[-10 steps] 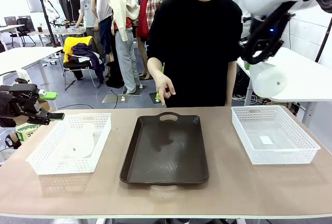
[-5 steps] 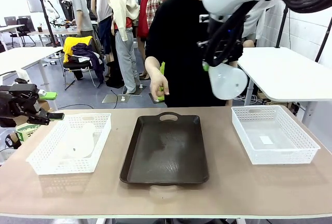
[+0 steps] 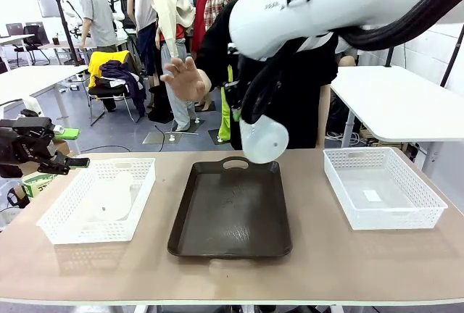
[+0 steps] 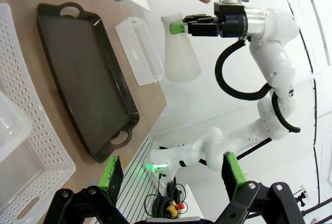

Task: Prepare the laboratory tools.
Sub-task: While moving the picked Big flask to the Handle tray indicated by the person, stop as directed by the person.

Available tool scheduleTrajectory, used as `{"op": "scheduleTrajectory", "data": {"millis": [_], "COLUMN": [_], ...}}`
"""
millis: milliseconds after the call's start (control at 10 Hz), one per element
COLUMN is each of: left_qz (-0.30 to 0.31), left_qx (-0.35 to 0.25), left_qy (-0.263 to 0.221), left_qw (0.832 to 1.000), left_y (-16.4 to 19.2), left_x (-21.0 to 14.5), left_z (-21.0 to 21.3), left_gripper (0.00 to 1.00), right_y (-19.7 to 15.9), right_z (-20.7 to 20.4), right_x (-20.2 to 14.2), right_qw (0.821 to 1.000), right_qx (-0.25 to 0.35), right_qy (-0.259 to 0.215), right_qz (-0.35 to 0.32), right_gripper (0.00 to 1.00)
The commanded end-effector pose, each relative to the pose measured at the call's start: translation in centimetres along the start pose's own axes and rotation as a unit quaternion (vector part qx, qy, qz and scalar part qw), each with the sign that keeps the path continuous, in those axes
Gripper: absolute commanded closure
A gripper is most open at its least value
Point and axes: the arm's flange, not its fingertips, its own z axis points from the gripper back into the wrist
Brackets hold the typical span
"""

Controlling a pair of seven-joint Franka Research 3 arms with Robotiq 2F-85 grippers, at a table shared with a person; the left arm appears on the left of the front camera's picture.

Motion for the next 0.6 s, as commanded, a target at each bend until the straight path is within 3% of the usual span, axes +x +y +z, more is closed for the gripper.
{"op": "scheduleTrajectory", "data": {"millis": [0,500], "left_qz": [-0.003,-0.003], "left_qx": [-0.003,-0.003], "left_qy": [0.002,0.002], "left_qw": [1.000,1.000], "left_y": [-0.2,-0.2], "left_x": [-0.1,-0.1], "left_z": [0.2,0.2], "left_gripper": [0.00,0.00], "right_y": [1.0,1.7], "right_z": [-0.5,-1.6], "right_x": [0.6,0.0], "right_qw": [1.000,1.000], "right_qx": [0.021,0.015], "right_qy": [0.003,0.007], "right_qz": [-0.016,-0.004], "right_gripper": [1.00,1.00]}}
